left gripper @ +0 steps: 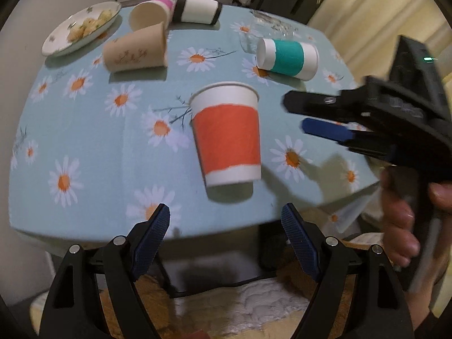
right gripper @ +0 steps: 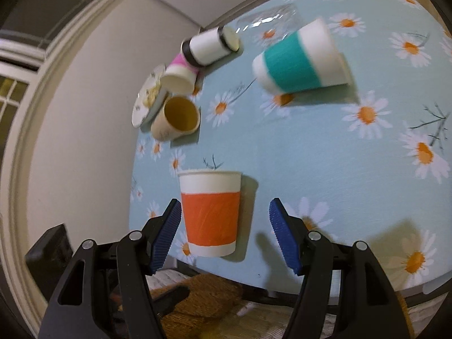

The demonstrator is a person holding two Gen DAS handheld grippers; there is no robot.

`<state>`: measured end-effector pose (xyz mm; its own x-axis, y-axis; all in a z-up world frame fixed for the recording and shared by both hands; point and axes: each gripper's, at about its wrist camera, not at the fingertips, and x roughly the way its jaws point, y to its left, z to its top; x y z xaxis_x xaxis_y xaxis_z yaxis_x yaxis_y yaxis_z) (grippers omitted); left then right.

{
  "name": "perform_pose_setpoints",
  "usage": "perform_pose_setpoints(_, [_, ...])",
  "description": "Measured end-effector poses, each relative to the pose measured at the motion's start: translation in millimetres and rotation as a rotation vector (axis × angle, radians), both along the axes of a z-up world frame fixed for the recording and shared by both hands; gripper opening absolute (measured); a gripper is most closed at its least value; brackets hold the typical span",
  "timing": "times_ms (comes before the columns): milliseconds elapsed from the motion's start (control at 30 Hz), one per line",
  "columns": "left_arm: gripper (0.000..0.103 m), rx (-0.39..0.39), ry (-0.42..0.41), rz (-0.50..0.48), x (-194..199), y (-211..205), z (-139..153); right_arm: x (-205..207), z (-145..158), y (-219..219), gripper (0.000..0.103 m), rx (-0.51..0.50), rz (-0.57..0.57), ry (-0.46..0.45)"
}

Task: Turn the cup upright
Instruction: 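Rotate the held orange-banded cup upright with the left gripper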

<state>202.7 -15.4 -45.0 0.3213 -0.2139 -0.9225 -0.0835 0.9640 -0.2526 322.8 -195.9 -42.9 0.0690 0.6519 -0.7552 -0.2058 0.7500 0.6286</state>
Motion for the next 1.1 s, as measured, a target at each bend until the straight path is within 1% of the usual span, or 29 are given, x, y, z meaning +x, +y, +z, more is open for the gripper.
perform_pose_setpoints(33, [0.079,-0.013,-0.015,0.015,-6,4,0,-1,-2,6,0.066,-0.013,0.012,-0.001])
perform_pose_setpoints(67, [0.079,-0.019,-0.029,0.026,-11,7,0,-1,-3,10,0.073,-0.022,0.016,-0.003])
perform_pose_setpoints(100, [0.079,-0.029,-0.047,0.038,-16,11,0,-1,-4,15,0.075,-0.029,0.016,-0.007])
perform_pose_setpoints(233, [0.079,-0.091,-0.086,0.104,-29,30,-9,-2,-1,36,0.075,-0.066,0.050,-0.045])
perform_pose_setpoints(333, [0.079,-0.138,-0.116,0.156,-37,48,-13,-6,-1,52,0.075,-0.165,0.081,-0.089])
perform_pose_setpoints(400, [0.079,-0.147,-0.131,0.180,-42,58,-15,-8,-3,60,0.075,-0.221,0.097,-0.111])
perform_pose_setpoints(567, [0.079,-0.129,-0.163,0.238,-49,81,-17,-10,-7,79,0.075,-0.321,0.134,-0.154])
perform_pose_setpoints(700, [0.079,-0.145,-0.181,0.269,-48,94,-18,-10,-13,86,0.075,-0.342,0.151,-0.150])
perform_pose_setpoints(867, [0.079,-0.165,-0.183,0.298,-40,106,-19,-8,-18,93,0.074,-0.381,0.161,-0.161])
perform_pose_setpoints(967, [0.079,-0.182,-0.185,0.321,-34,114,-19,-9,-19,97,0.070,-0.389,0.173,-0.160])
perform_pose_setpoints(1100, [0.079,-0.191,-0.199,0.345,-29,121,-17,-10,-20,100,0.070,-0.393,0.186,-0.173])
